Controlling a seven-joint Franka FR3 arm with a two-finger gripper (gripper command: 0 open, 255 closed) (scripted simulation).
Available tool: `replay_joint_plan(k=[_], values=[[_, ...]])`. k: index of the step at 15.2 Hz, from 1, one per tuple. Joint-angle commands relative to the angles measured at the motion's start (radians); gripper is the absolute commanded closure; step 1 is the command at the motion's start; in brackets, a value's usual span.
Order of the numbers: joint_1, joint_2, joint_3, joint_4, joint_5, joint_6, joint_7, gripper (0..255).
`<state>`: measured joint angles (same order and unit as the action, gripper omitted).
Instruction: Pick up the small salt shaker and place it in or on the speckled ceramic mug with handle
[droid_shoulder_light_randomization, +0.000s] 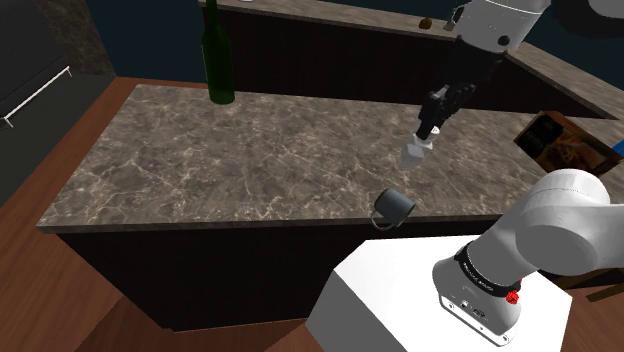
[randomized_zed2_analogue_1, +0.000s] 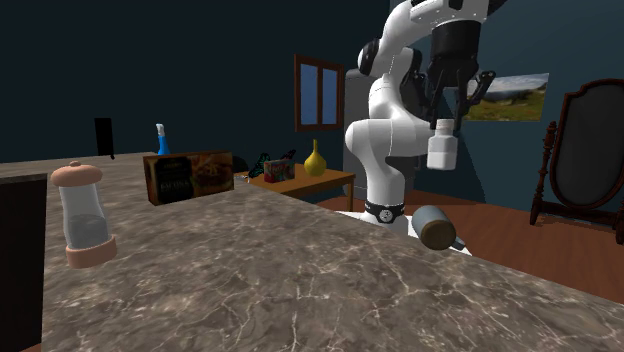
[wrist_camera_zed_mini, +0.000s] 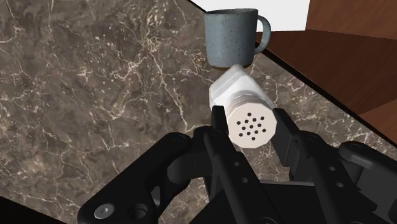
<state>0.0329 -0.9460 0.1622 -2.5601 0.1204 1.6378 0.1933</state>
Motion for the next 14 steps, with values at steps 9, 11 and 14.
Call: replay_joint_plan(k=[9,11,14], values=[[0.012,-0.024,0.02,-0.147,0.02,0.124,0.002,255],[0.014,-0.024,0.024,-0.174,0.024,0.15,0.001,255],[0.015,-0.024,0.026,-0.186,0.026,0.162,0.001,255]])
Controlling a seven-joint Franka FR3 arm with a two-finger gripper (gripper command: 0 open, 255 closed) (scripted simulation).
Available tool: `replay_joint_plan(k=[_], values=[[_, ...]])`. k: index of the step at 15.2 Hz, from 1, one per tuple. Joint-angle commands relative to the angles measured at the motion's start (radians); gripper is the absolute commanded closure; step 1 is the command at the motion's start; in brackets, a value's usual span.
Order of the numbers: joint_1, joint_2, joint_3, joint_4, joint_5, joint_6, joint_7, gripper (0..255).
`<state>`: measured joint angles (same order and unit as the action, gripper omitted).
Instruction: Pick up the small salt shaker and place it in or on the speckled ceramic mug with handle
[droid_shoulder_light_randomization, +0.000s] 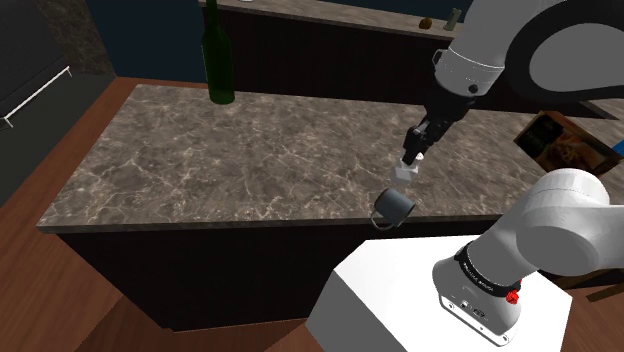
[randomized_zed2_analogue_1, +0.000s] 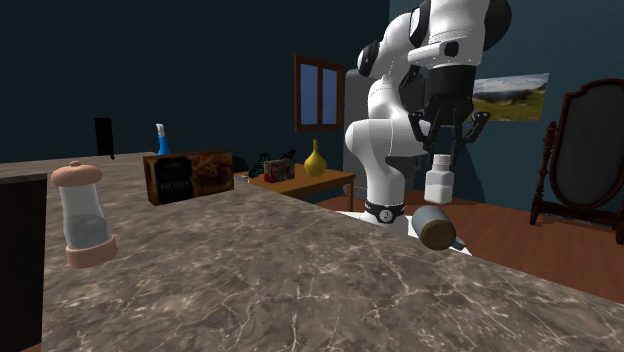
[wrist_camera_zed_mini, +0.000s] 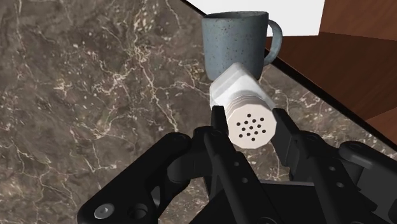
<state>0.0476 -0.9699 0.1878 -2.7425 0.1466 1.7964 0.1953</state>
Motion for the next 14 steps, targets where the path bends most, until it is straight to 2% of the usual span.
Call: replay_joint_plan(k=[1,5,6,11,14], values=[[0.0,-0.001,0.0,-0.004,0.0,0.004,-0.001,255],[0.0,-0.001,0.0,-0.004,0.0,0.004,-0.001,255],[0.0,-0.001,0.0,-0.004,0.0,0.004,-0.001,0],[0.0,-0.001,0.0,-0.004,0.0,0.004,-0.001,0],[-0.007,0.003,-0.013,0.098,-0.014,-0.095,0.001,0]])
